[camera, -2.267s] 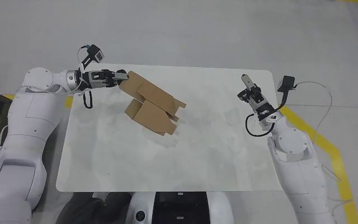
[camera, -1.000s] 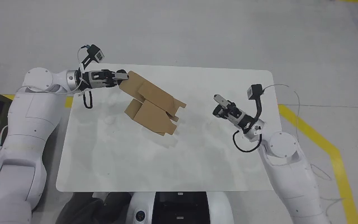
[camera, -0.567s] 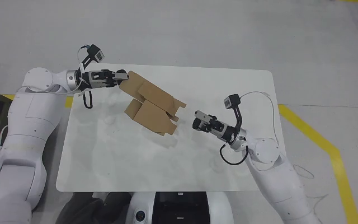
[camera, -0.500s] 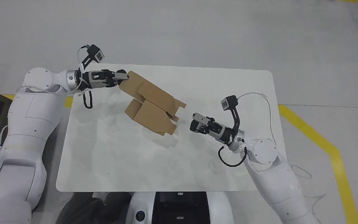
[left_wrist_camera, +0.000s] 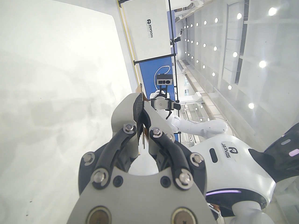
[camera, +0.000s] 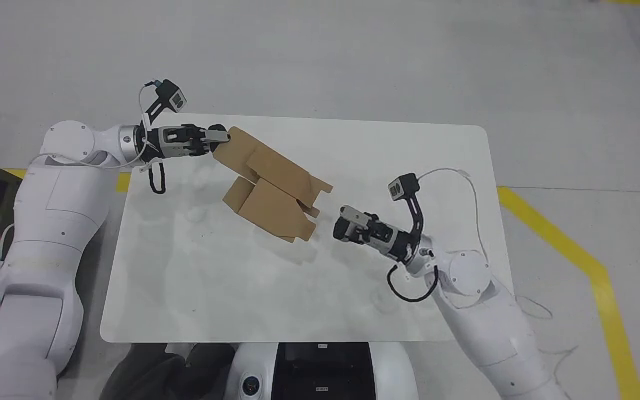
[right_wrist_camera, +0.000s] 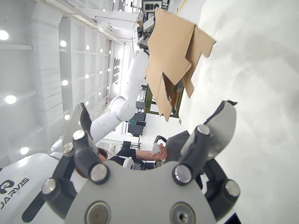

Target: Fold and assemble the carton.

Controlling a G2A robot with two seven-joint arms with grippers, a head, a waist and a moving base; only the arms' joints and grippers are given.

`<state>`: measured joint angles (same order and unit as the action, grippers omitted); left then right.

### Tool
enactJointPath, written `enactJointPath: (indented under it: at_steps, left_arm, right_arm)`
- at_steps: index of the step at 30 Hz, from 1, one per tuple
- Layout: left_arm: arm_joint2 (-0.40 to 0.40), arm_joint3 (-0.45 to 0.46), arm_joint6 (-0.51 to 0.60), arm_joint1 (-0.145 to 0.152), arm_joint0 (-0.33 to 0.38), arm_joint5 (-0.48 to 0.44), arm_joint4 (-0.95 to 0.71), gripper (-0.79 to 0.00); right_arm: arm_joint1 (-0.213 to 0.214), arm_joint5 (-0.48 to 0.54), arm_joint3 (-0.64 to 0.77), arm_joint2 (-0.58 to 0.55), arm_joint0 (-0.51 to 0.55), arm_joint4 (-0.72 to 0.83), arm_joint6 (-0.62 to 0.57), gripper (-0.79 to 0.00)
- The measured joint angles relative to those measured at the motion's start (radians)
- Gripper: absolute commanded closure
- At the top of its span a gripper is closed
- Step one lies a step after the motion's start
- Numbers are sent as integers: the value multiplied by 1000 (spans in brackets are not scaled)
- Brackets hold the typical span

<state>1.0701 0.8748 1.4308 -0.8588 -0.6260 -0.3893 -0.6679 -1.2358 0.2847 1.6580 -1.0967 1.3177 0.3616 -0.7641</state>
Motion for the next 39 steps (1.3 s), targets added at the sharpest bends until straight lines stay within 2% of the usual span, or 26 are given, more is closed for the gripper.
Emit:
enactJointPath:
  at_steps: [4,11,22,31,39]
  left_arm:
    - [0,0,0,0,0,0,0,0]
    - [0,0,0,0,0,0,0,0]
    - [0,0,0,0,0,0,0,0]
    - [0,0,0,0,0,0,0,0]
    - [0,0,0,0,0,0,0,0]
  right_arm:
    - [-13,24,-36,53,-26,50,-2,-785]
    - [-30,59,-92,117,-71,42,6,-785]
    - [-25,88,-25,98,-43,100,-41,-785]
    - [-32,84,-5,109,-52,222,-82,-782]
    - [-48,99,-54,149,-90,244,-47,-650]
